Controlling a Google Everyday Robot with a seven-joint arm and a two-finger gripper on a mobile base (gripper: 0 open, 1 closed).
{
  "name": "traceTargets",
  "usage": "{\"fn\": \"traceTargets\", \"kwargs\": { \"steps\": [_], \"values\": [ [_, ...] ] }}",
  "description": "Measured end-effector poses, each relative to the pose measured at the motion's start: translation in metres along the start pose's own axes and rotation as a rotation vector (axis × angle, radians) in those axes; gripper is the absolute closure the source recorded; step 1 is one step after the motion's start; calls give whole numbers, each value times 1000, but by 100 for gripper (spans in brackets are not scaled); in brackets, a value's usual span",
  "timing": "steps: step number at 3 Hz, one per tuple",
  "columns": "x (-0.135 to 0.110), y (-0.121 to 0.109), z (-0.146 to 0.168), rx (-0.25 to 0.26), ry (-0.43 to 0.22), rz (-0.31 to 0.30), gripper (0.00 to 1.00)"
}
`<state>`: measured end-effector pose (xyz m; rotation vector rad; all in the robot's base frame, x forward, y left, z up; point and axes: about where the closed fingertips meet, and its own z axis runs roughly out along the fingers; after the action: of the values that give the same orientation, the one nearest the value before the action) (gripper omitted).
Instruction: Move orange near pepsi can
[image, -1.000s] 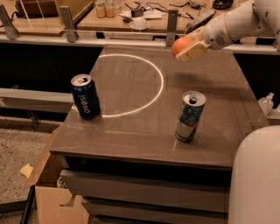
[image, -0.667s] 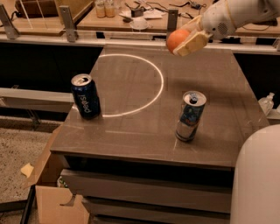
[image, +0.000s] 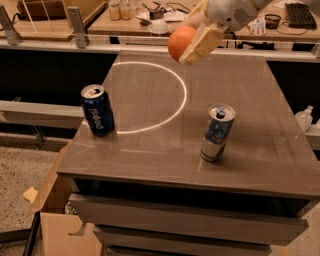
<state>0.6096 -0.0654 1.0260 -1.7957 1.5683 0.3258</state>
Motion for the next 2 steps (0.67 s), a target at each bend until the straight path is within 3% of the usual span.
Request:
{"fn": "traceTargets", "kwargs": {
  "steps": [1,2],
  "values": [
    [-24,26,12,32,47,-54,100],
    [-14,52,66,-11,84,-58,100]
  ]
}}
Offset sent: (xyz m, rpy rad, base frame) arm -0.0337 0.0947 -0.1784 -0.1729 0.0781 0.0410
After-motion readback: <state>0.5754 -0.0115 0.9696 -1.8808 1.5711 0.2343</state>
